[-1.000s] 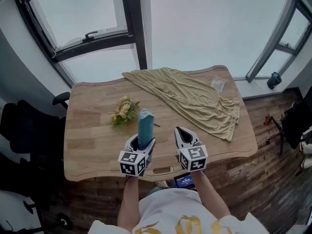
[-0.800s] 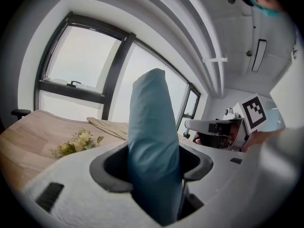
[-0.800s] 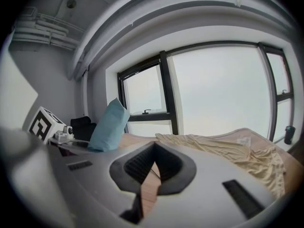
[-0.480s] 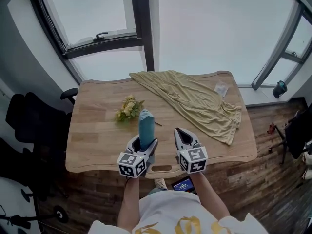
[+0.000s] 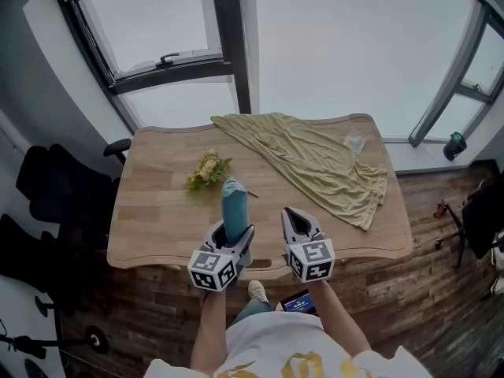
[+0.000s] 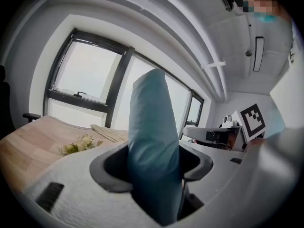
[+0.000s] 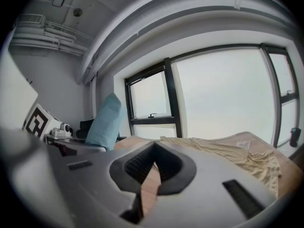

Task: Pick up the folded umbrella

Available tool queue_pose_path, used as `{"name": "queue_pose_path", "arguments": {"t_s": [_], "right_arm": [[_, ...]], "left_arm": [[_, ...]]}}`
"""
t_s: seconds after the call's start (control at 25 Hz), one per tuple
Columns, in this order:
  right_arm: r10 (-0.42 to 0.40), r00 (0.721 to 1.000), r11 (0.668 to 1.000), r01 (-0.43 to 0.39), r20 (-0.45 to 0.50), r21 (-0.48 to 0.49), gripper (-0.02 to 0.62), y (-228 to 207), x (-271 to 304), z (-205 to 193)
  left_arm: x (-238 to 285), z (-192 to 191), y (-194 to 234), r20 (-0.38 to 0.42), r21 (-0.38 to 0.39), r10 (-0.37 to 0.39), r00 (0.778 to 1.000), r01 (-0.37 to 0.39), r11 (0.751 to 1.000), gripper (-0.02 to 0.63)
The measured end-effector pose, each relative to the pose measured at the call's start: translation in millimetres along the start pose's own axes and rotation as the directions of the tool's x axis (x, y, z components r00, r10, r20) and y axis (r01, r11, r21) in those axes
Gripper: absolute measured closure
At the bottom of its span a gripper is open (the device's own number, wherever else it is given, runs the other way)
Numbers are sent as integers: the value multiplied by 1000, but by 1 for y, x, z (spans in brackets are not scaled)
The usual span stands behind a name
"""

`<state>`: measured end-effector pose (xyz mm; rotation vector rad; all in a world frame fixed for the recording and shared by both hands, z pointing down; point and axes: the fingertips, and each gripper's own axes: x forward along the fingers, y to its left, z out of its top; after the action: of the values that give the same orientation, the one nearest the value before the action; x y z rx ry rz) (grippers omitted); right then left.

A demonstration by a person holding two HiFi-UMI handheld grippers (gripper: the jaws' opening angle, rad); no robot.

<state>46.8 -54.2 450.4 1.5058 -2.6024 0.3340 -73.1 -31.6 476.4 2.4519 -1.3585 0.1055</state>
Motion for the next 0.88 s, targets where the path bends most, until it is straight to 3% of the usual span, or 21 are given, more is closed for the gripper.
{"name": "queue_pose_path", "arguments": {"t_s": [0.36,0.88], "right_arm": [[13,1000,1000,-13,13,-15,586,10,-34,-11],[-3,1000,1000,3,16,-18,585,10,-57,-12]], "left_arm": [[-30,-8,-13,57,-74,34,998,-30,997,324],[-41,-10,-30,38,-57,19,999,-17,998,324]]}}
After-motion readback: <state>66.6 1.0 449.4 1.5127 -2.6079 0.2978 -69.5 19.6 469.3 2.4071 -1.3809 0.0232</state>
